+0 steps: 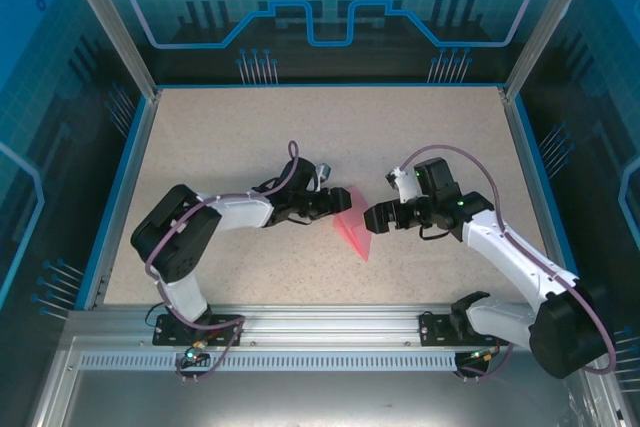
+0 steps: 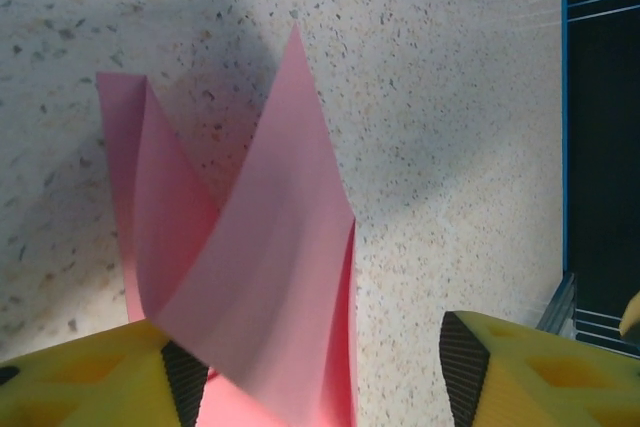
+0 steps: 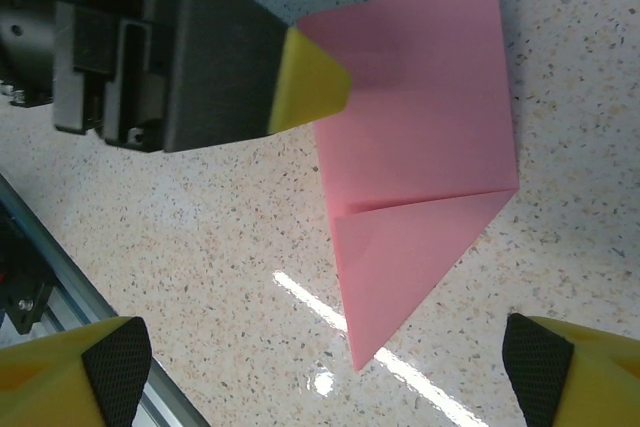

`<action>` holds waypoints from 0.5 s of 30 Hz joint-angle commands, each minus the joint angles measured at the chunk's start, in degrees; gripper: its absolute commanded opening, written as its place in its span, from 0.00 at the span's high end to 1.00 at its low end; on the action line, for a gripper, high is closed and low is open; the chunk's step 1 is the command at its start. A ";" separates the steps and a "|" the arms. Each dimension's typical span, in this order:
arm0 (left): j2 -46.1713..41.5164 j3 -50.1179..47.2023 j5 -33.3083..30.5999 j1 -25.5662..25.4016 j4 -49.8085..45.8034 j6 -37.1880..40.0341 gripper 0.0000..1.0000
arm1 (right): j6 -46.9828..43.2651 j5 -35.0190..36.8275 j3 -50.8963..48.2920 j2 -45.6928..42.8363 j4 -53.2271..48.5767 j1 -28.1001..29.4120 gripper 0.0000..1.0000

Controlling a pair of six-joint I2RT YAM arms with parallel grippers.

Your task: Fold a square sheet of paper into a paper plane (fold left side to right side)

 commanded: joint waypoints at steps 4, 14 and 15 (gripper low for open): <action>3.10 3.00 0.93 -0.20 -0.71 1.05 0.48 | 0.90 -3.31 -1.61 0.18 3.81 -1.41 0.05; 0.54 -1.37 3.37 -0.04 5.99 5.62 0.94 | 3.93 -15.19 -3.11 9.68 15.09 -5.81 0.05; -0.05 -2.30 4.20 0.03 7.35 5.88 0.96 | 3.94 -16.82 -2.94 11.24 16.35 -6.33 0.05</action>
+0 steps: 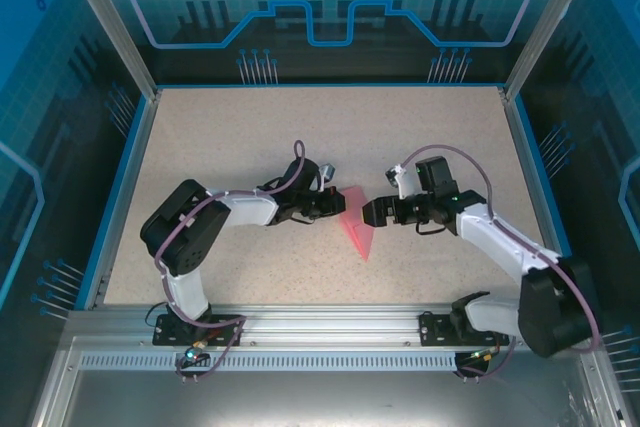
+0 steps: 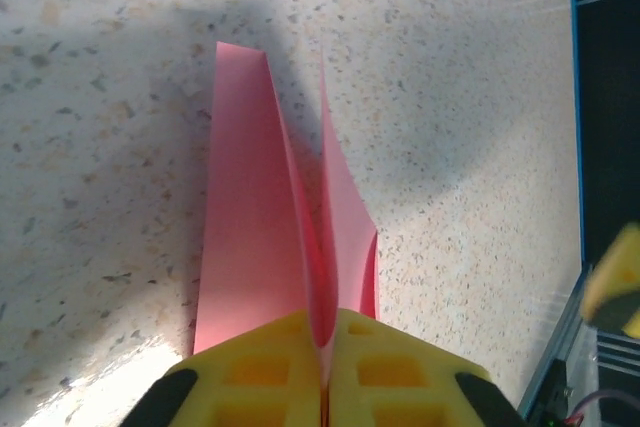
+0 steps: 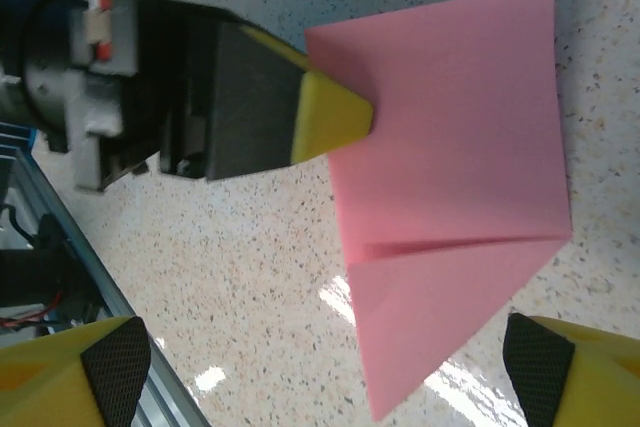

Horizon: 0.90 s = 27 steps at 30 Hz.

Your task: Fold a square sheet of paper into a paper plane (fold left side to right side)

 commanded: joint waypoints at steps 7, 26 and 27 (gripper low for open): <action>-6.94 -8.18 8.89 0.95 11.93 4.16 1.00 | 1.74 -11.69 -2.80 9.87 19.17 -6.18 0.18; -10.76 -10.63 12.09 1.54 11.33 5.88 1.00 | 2.52 -27.27 -2.63 23.24 31.98 -8.50 0.51; -10.54 -10.42 12.08 1.56 11.14 5.88 1.00 | 2.00 -27.07 -2.51 23.36 31.05 -8.49 0.55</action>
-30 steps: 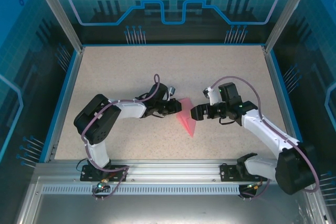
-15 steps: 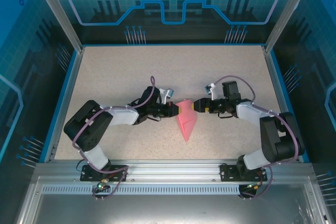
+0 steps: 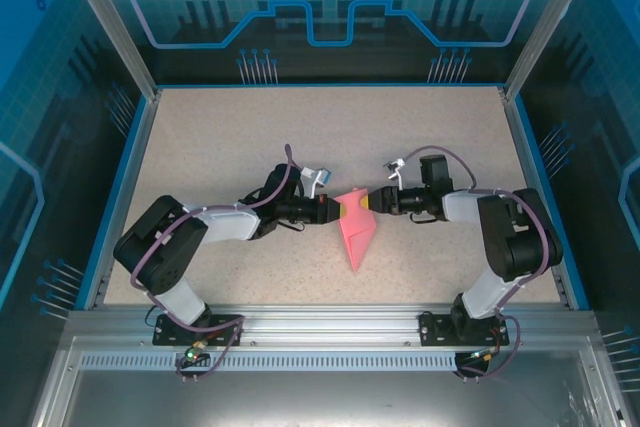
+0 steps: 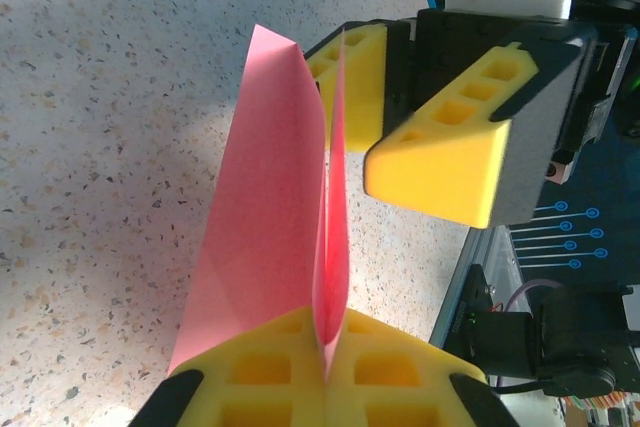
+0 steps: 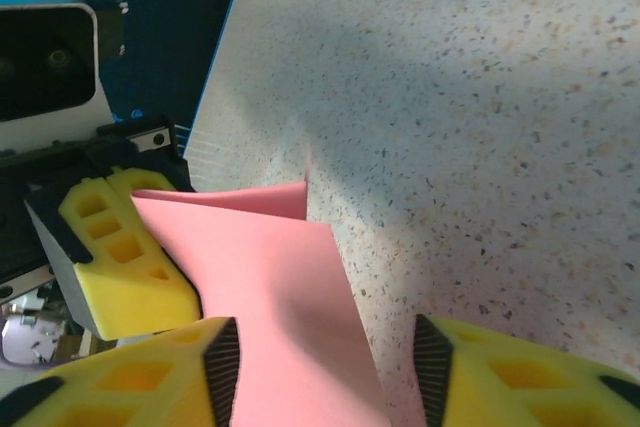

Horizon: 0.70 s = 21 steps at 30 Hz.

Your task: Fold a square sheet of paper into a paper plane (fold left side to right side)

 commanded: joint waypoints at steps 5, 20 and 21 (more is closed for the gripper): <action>-0.24 0.32 1.11 0.35 -0.57 2.71 1.00 | -2.79 -1.80 0.23 0.54 -2.20 -0.77 0.69; -4.47 1.41 -6.65 0.27 -12.07 9.03 0.54 | -4.63 4.73 2.28 -2.51 -13.76 -1.55 0.99; -5.92 1.34 -8.80 -0.20 -14.19 10.21 0.53 | -4.05 5.35 2.62 -2.59 -14.62 -1.61 0.99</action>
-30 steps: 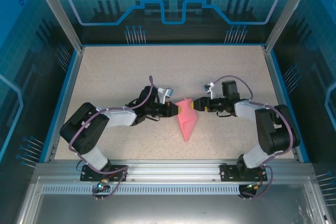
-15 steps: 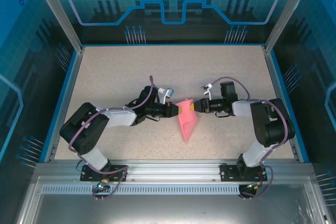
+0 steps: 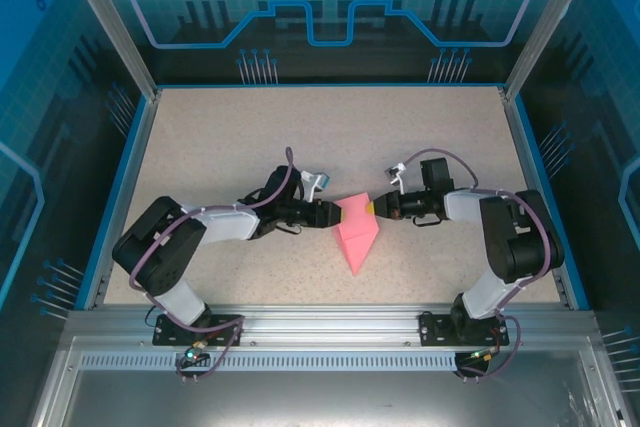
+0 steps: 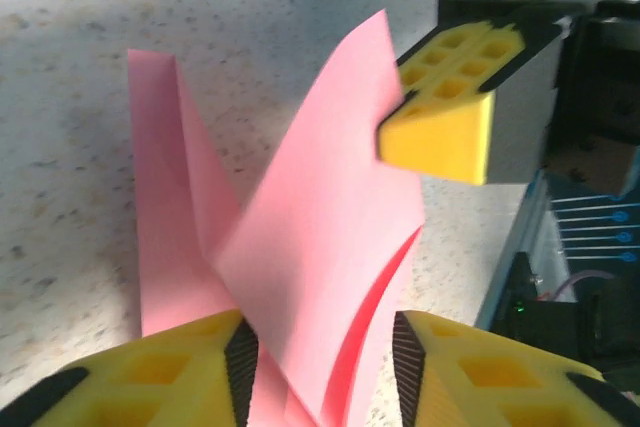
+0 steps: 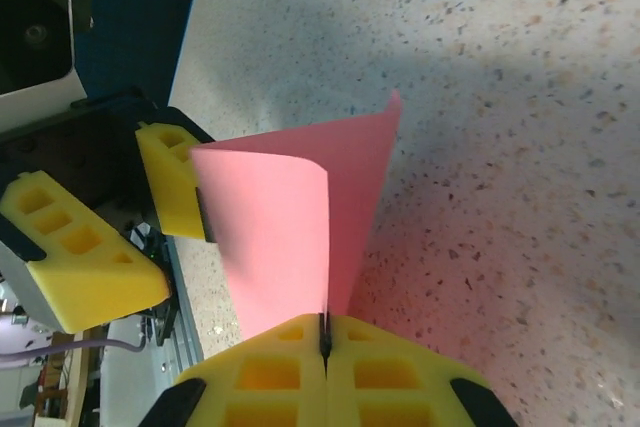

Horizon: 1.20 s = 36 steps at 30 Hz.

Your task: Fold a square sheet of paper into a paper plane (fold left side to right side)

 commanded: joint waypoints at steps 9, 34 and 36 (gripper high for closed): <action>-11.55 10.04 -27.29 -15.20 -30.60 14.17 0.45 | 7.08 6.51 6.36 -0.79 -13.27 -0.70 0.99; 20.32 40.93 -56.79 -33.54 -56.18 2.90 0.42 | 17.48 12.41 9.33 1.85 -14.87 3.03 0.99; 21.05 41.27 -57.25 -33.57 -56.57 2.62 0.44 | 17.56 12.56 9.38 1.95 -14.84 3.21 0.99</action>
